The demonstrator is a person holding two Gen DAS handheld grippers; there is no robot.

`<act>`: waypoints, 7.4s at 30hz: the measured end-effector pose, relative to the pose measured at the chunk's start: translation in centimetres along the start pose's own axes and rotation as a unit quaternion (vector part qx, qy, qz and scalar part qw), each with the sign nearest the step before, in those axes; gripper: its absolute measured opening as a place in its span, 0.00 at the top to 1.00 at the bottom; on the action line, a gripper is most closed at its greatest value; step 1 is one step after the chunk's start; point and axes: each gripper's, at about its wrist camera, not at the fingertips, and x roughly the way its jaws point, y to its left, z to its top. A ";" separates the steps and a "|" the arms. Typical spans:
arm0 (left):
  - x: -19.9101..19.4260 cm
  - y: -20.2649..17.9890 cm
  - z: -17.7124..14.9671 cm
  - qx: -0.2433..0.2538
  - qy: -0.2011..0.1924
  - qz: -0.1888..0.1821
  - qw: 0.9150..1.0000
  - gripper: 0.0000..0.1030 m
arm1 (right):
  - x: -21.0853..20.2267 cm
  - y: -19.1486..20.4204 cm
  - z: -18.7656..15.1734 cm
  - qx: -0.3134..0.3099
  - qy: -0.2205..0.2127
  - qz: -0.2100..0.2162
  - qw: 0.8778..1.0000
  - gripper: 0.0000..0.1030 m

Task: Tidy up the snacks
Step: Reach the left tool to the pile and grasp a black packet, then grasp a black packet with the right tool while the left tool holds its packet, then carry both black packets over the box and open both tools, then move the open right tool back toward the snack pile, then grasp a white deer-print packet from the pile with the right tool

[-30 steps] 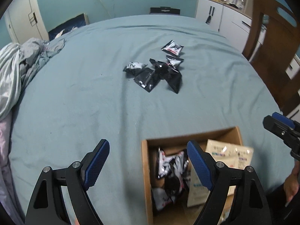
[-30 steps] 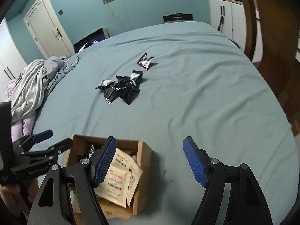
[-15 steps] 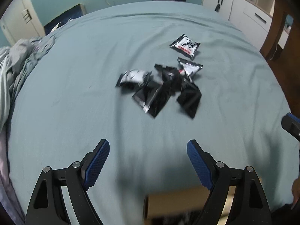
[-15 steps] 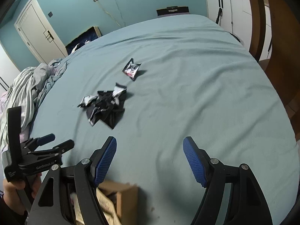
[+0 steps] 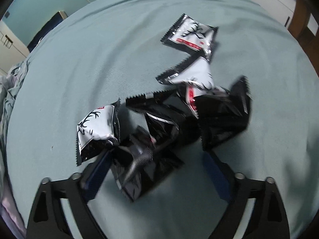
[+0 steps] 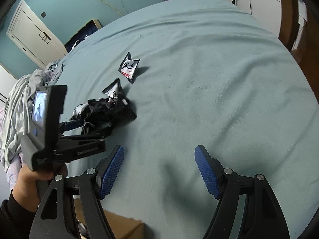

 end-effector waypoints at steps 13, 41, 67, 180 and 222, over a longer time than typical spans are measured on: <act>-3.8 4.0 -2.7 -0.059 -0.001 -0.086 0.995 0.87 | 6.1 4.5 3.7 -0.069 0.008 0.055 0.996 0.29; -19.9 2.6 -22.5 -0.070 -0.103 -0.173 0.977 0.87 | 4.9 4.0 0.5 -0.106 -0.006 0.076 0.991 0.66; -21.5 2.1 -24.0 -0.062 -0.178 -0.019 0.982 0.20 | -12.3 7.9 -19.0 -0.117 -0.061 0.109 0.985 0.66; -15.0 4.8 -18.9 -0.128 -0.085 -0.066 0.986 0.20 | 14.2 7.0 4.8 -0.116 -0.020 -0.023 0.993 0.29; 0.4 11.5 0.2 -0.234 -0.014 -0.024 0.972 0.78 | -12.8 1.7 -16.9 -0.018 -0.091 0.055 0.994 0.63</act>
